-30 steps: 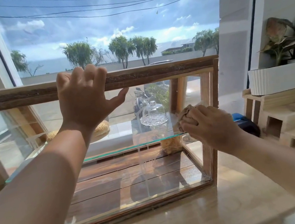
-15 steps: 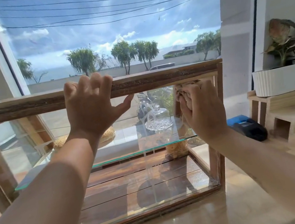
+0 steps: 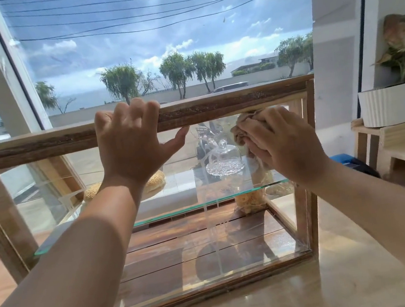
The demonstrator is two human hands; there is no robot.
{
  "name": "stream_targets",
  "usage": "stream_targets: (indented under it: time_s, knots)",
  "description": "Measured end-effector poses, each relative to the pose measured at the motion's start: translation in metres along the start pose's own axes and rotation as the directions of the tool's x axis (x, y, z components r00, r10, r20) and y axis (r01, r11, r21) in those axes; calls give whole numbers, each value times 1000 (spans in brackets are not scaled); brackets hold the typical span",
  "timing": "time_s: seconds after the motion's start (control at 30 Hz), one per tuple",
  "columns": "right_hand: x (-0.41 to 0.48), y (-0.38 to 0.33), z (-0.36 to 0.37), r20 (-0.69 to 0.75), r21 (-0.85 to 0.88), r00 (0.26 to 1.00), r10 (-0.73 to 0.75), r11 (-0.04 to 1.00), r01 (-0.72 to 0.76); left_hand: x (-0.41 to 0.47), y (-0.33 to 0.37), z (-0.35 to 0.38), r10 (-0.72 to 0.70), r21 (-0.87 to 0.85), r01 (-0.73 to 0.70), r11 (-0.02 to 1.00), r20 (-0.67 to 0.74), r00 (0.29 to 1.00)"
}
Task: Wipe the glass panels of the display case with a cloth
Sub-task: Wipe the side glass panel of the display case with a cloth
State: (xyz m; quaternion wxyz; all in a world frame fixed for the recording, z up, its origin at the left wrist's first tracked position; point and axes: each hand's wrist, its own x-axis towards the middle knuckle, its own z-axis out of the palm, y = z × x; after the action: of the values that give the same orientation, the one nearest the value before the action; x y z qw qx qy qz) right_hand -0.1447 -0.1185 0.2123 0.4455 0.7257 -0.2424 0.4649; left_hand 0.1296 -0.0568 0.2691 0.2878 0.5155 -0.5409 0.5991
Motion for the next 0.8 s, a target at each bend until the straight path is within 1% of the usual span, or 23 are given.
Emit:
stream_targets:
  time_s: [0.07,0.13,0.23,0.33,0.4,0.5,0.63,0.7,0.8]
  knots:
    - [-10,15,-4,1,-22,998,63,998,-63,0,0,0,-1,7,1,1000,0,1000]
    - [-21,24,-7,-2,-40,984,177,983,-177,0,0,0,-4,13,4,1000,0,1000]
    - [-33,27,-9,-24,-51,929,370,927,-371,0,0,0,-1,10,1,1000,-10,1000]
    - [-40,15,-8,-40,-4,885,463,886,-464,0,0,0,1,11,-1,1000,-13,1000]
    - [-48,5,-5,-25,29,859,511,859,-511,0,0,0,3,11,-3,1000,-15,1000]
    - [-77,-12,-4,55,32,842,536,842,-538,0,0,0,4,9,-4,1000,-17,1000]
    - [-107,-26,-9,155,-10,858,489,869,-494,0,0,1,6,12,-6,1000,-15,1000]
    - [-92,-22,-13,128,41,860,495,863,-503,0,0,1,6,17,-6,1000,-20,1000]
    - [-41,-16,-15,11,134,883,470,874,-467,0,0,0,8,9,-7,1000,-34,999]
